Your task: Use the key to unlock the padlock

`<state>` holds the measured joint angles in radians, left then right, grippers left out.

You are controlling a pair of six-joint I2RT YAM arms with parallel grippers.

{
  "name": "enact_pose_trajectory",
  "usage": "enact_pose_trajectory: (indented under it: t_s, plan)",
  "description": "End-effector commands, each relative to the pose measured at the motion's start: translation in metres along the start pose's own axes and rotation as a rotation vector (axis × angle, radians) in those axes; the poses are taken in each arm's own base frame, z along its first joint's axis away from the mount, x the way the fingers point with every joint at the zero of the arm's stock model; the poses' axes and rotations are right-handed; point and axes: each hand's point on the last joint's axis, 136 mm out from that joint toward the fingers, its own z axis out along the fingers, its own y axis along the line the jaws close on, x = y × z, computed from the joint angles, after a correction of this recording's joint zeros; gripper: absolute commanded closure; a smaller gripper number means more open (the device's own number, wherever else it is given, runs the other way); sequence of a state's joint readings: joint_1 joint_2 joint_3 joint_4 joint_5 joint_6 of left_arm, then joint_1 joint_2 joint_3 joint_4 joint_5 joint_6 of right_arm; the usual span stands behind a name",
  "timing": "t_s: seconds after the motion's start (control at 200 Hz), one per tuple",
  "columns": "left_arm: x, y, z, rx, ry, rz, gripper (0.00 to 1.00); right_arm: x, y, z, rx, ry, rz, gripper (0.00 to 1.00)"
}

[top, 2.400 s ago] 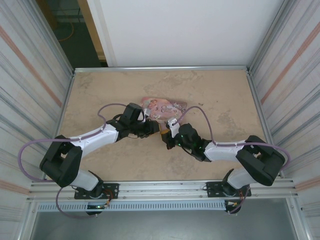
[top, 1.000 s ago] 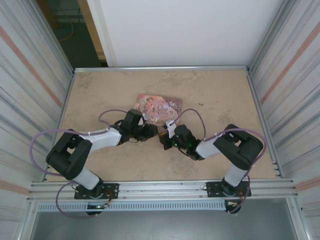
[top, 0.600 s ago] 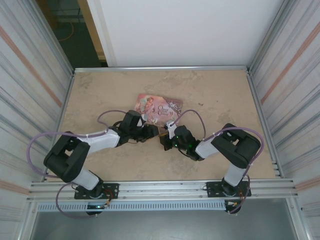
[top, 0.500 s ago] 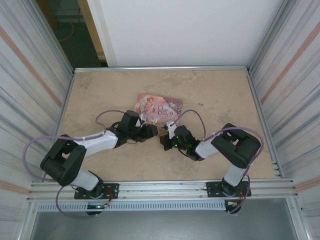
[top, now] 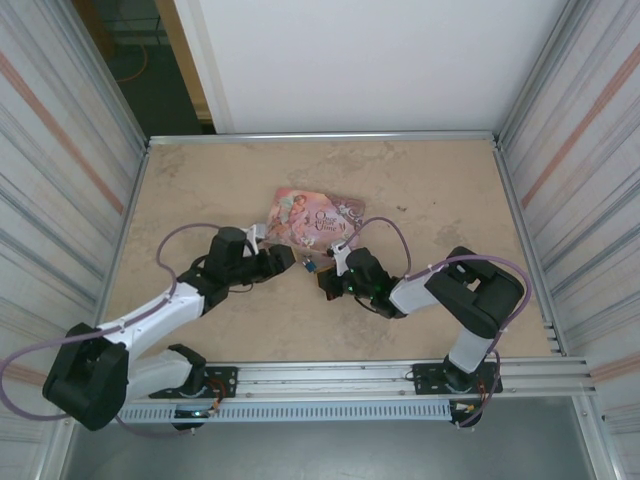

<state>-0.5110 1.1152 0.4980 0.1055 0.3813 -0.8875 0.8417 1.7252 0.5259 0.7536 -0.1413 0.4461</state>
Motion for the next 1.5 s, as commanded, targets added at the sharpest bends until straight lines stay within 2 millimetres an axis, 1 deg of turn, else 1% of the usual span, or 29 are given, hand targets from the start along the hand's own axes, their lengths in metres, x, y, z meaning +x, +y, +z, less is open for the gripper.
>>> enact_pose_trajectory:
  t_s: [0.0, 0.25, 0.491, 0.586, 0.681, 0.782, 1.047, 1.298, 1.493]
  plan:
    - [0.001, 0.003, -0.005, 0.031, -0.015, -0.042, 0.40, -0.004, 0.007, 0.000, -0.030, 0.040, 0.071, 1.00]
    - [0.005, 0.005, -0.003, 0.135, -0.008, -0.127, 0.39, -0.007, 0.012, 0.000, -0.066, 0.072, 0.157, 1.00]
    - [0.005, 0.011, 0.002, 0.184, -0.021, -0.168, 0.40, -0.012, 0.016, -0.003, -0.086, 0.086, 0.222, 1.00]
    - [0.005, 0.013, 0.005, 0.199, -0.021, -0.182, 0.40, -0.015, 0.017, -0.004, -0.097, 0.093, 0.278, 1.00]
    - [0.004, 0.013, 0.005, 0.219, -0.022, -0.193, 0.41, -0.020, 0.021, -0.006, -0.121, 0.090, 0.316, 1.00]
    - [0.002, 0.015, 0.006, 0.226, -0.026, -0.206, 0.41, -0.024, 0.023, -0.008, -0.126, 0.087, 0.342, 1.00]
    - [0.003, 0.016, 0.011, 0.236, -0.013, -0.214, 0.44, -0.028, 0.026, -0.005, -0.142, 0.120, 0.452, 1.00]
    - [0.003, 0.018, 0.015, 0.249, -0.013, -0.239, 0.44, -0.031, 0.029, -0.005, -0.153, 0.126, 0.495, 1.00]
    - [0.002, 0.020, 0.022, 0.262, -0.002, -0.272, 0.45, -0.034, 0.032, -0.005, -0.161, 0.123, 0.506, 1.00]
